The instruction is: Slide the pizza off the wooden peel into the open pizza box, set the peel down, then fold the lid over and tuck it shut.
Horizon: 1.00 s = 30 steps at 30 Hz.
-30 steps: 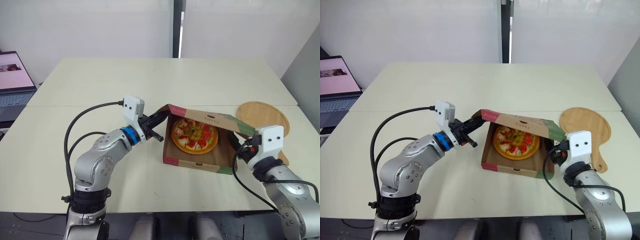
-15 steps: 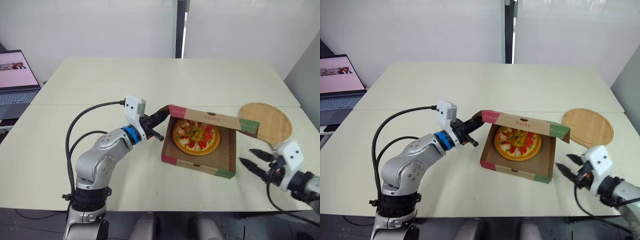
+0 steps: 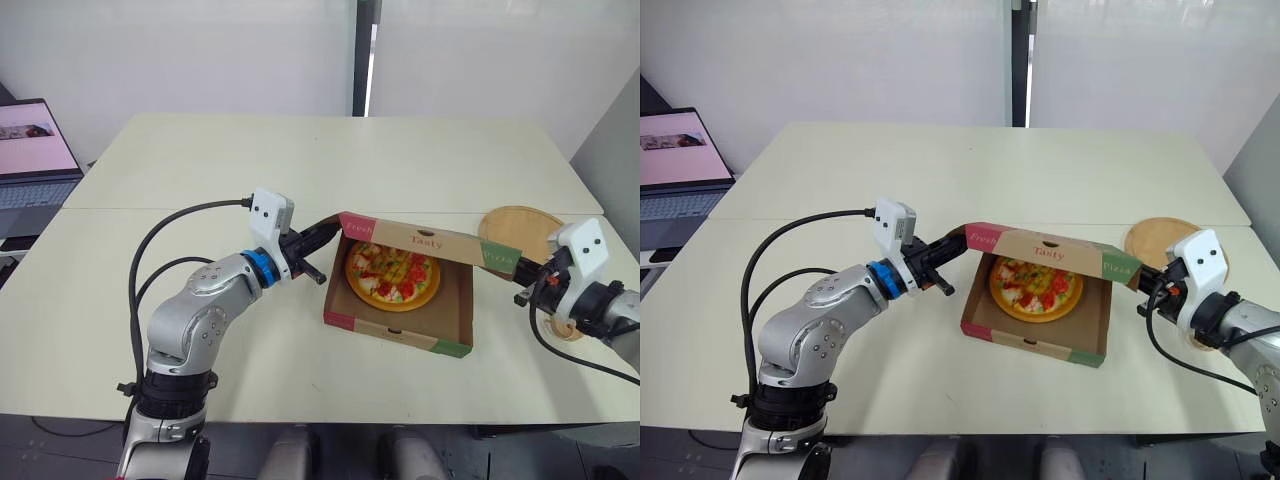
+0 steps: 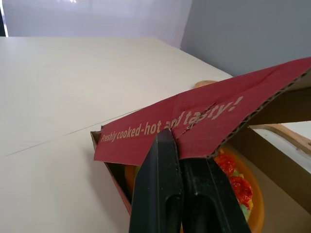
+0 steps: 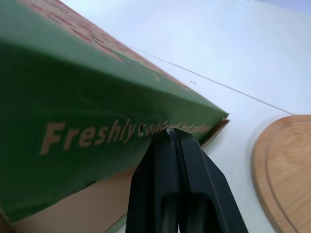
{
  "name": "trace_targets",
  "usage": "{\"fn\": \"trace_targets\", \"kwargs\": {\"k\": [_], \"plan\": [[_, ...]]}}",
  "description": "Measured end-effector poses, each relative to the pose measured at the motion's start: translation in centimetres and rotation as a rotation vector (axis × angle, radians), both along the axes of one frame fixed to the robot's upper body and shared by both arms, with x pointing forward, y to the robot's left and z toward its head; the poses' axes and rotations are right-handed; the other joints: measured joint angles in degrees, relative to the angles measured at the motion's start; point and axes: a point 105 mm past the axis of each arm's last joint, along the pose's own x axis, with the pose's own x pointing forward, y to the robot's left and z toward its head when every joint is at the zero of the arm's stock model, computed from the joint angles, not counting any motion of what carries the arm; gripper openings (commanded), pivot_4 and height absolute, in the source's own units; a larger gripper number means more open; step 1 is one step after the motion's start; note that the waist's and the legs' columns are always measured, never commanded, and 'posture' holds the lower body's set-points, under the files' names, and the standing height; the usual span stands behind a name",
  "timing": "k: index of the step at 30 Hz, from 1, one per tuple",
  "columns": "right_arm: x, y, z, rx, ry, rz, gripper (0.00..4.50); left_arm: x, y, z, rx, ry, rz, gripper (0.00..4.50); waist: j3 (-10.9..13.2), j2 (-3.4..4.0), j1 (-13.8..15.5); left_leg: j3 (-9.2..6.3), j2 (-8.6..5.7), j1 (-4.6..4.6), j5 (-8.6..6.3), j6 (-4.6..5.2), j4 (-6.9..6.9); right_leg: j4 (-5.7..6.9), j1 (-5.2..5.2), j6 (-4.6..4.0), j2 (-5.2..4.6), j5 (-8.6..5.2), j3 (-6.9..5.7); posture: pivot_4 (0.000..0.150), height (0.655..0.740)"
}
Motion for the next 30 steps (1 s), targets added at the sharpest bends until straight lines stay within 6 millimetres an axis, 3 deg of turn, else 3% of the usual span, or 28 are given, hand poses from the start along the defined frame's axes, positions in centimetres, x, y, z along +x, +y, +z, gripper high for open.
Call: {"fn": "trace_targets", "kwargs": {"k": [8,23,27,30], "plan": [[-0.2,0.0,-0.4,0.006,0.027,0.012,0.03,-0.8,0.1,-1.1,0.025,0.036,-0.046,0.00,0.00,0.00,-0.04,-0.01,0.00,0.01,-0.03,0.05,0.00,0.00,0.00,0.00,-0.01,0.00,0.00,0.150,0.7281],[-0.3,0.2,-0.4,0.012,0.030,0.029,0.03,-1.5,0.6,-1.0,0.050,0.038,-0.135,0.00,0.00,0.00,-0.03,-0.01,0.00,0.00,-0.04,0.06,-0.01,-0.01,0.00,0.00,-0.02,0.00,-0.01,0.150,0.7281],[-0.3,0.1,-0.6,0.010,0.033,0.027,0.00,-1.8,0.7,-1.1,0.054,0.038,-0.172,0.92,0.00,0.00,0.02,-0.02,0.00,0.00,-0.04,0.06,-0.01,-0.01,0.00,0.00,-0.03,0.00,-0.02,0.150,0.7281],[-0.3,0.1,-0.6,0.010,0.036,0.027,0.00,-2.0,0.5,-1.0,0.053,0.033,-0.204,1.91,0.00,0.00,0.02,-0.02,0.00,0.00,-0.04,0.07,-0.01,-0.01,0.00,0.00,-0.04,0.00,-0.02,0.150,0.7281]]}}
